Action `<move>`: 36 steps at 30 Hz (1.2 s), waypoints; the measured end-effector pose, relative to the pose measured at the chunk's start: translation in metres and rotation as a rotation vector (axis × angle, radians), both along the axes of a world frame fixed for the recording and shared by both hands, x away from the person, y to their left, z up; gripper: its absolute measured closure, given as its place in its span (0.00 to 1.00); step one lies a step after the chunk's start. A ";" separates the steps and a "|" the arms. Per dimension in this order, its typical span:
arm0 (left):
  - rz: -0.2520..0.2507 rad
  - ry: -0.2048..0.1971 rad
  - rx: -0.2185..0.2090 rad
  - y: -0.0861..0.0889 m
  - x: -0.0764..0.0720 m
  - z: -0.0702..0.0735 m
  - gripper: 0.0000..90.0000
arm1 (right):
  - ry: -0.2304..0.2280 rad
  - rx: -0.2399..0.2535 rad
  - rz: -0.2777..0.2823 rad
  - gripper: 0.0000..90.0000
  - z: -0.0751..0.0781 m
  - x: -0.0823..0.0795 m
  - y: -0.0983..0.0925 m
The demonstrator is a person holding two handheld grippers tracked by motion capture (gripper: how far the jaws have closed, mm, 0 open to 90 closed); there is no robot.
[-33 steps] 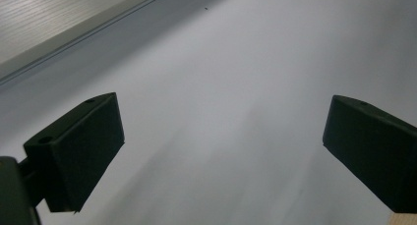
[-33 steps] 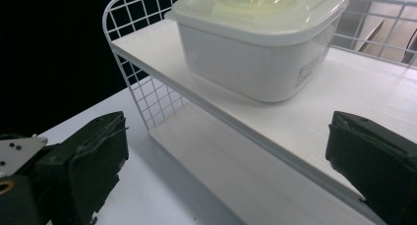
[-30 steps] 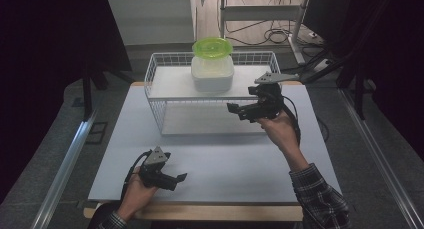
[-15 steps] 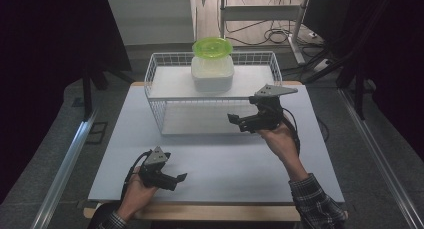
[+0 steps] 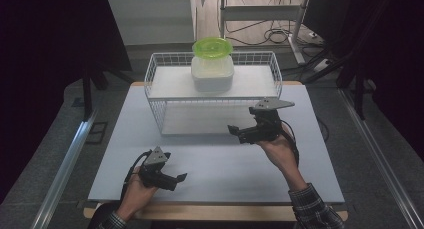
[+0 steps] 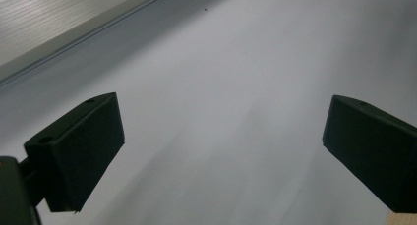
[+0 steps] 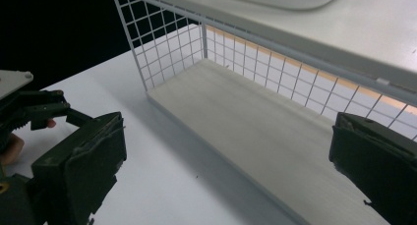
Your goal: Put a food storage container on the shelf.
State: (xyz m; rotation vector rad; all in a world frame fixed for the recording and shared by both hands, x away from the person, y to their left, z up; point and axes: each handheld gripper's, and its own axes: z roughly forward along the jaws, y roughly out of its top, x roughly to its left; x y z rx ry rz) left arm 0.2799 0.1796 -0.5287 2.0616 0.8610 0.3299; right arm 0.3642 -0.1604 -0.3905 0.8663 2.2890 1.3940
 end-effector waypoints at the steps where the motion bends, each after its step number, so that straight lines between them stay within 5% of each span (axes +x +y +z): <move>1: 0.000 0.000 0.000 0.000 0.000 0.000 0.02 | 0.000 0.000 0.000 0.01 0.000 0.000 0.000; 23: -0.008 -0.001 0.005 0.000 -0.001 0.001 0.02 | 0.021 -0.011 -0.001 0.01 -0.017 -0.019 -0.007; 36: -0.006 -0.002 0.004 0.000 -0.001 0.001 0.02 | 0.057 -0.019 -0.004 0.00 -0.040 -0.027 -0.020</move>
